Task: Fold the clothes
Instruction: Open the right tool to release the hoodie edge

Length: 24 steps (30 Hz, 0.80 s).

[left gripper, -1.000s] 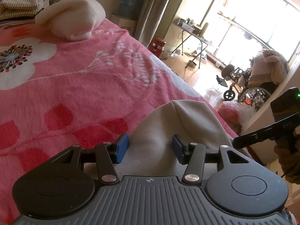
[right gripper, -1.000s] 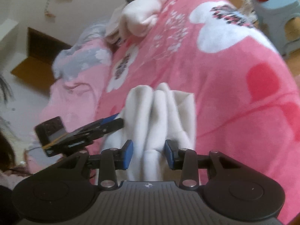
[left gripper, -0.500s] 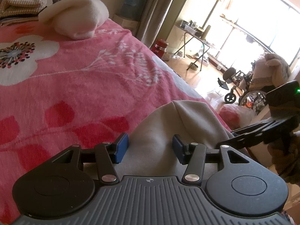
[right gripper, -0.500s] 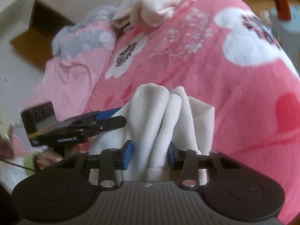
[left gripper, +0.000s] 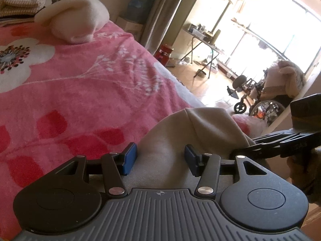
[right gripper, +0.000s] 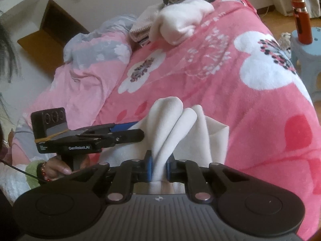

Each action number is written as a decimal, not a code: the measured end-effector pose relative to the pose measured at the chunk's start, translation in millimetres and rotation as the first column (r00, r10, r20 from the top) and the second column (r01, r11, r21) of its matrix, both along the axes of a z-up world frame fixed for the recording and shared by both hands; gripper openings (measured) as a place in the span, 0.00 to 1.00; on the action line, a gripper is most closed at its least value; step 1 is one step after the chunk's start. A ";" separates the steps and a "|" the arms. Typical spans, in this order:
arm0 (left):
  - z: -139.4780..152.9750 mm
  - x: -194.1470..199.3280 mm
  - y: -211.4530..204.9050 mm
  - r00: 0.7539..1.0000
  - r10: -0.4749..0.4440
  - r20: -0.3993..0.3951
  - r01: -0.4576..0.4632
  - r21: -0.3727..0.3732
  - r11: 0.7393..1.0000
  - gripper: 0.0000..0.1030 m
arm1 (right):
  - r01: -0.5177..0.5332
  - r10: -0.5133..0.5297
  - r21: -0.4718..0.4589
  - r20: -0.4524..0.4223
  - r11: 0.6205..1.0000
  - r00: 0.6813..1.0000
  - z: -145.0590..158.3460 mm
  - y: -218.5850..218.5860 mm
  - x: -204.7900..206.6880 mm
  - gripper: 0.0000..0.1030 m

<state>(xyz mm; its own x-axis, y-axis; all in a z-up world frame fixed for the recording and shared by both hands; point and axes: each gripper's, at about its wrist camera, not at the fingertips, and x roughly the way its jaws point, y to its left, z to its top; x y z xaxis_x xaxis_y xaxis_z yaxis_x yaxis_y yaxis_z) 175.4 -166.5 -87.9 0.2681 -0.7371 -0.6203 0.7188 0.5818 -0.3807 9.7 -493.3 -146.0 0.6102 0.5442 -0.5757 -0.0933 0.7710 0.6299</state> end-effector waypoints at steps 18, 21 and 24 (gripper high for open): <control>-4.1 -10.7 -10.2 0.997 0.023 0.072 -0.028 0.062 0.998 0.53 | 0.199 -0.195 0.053 -0.063 0.979 0.979 9.0 -51.4 -43.2 0.45; -1.6 -13.5 -9.1 0.995 0.032 0.091 -0.038 0.070 0.997 0.53 | 0.161 -0.158 0.031 -0.087 0.986 0.984 19.9 -42.0 -73.8 0.48; 6.1 -18.8 -7.0 0.992 0.049 0.114 -0.057 0.072 0.996 0.53 | 0.113 -0.114 -0.012 -0.122 0.994 0.986 17.8 -23.8 -91.4 0.51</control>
<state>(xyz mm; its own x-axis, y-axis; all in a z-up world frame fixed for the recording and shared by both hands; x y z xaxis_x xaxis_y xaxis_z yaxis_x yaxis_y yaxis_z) 156.7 -173.5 -81.7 0.3763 -0.6722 -0.6376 0.7216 0.6443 -0.2534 -81.7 -517.1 -128.1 0.5923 0.4723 -0.6527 0.0727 0.7755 0.6272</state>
